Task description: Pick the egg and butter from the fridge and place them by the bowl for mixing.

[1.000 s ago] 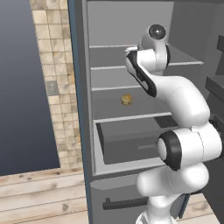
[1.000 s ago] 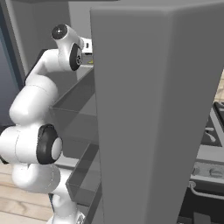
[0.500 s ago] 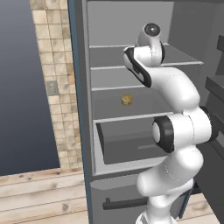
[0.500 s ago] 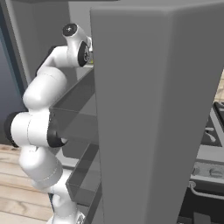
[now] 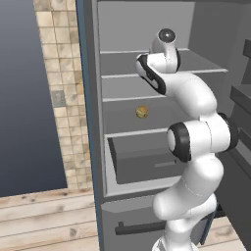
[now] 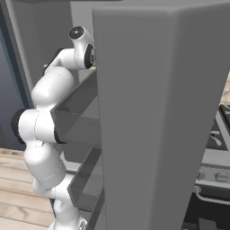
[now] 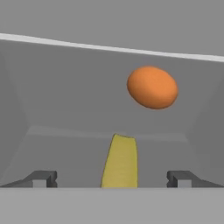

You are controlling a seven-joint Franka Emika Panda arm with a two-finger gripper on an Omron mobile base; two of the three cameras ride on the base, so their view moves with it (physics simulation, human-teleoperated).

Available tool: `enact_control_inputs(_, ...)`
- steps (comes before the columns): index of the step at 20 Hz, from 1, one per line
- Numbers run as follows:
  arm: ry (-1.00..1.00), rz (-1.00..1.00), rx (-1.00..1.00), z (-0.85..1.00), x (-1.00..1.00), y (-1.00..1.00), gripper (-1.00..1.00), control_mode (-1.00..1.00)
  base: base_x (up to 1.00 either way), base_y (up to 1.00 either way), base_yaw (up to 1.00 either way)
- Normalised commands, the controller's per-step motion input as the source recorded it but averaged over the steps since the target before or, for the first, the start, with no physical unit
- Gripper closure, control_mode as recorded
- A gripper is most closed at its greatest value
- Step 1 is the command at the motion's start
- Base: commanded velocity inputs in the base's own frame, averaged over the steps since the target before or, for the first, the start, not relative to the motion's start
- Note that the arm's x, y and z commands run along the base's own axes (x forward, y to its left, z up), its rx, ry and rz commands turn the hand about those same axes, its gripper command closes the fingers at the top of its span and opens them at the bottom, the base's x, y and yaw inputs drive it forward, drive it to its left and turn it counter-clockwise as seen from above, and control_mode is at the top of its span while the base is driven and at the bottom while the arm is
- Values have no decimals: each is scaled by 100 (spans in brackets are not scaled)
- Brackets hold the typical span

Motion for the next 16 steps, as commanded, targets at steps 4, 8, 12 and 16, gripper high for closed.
enact_control_inputs(4,1,0,1,-16,18,0,-100,-100,0,0,0)
enact_control_inputs(8,2,0,5,-18,6,-4,-100,-100,0,0,0)
enact_control_inputs(12,3,0,9,-25,0,-3,-100,-100,0,0,0)
enact_control_inputs(16,2,0,7,-30,-1,0,-100,-100,0,0,0)
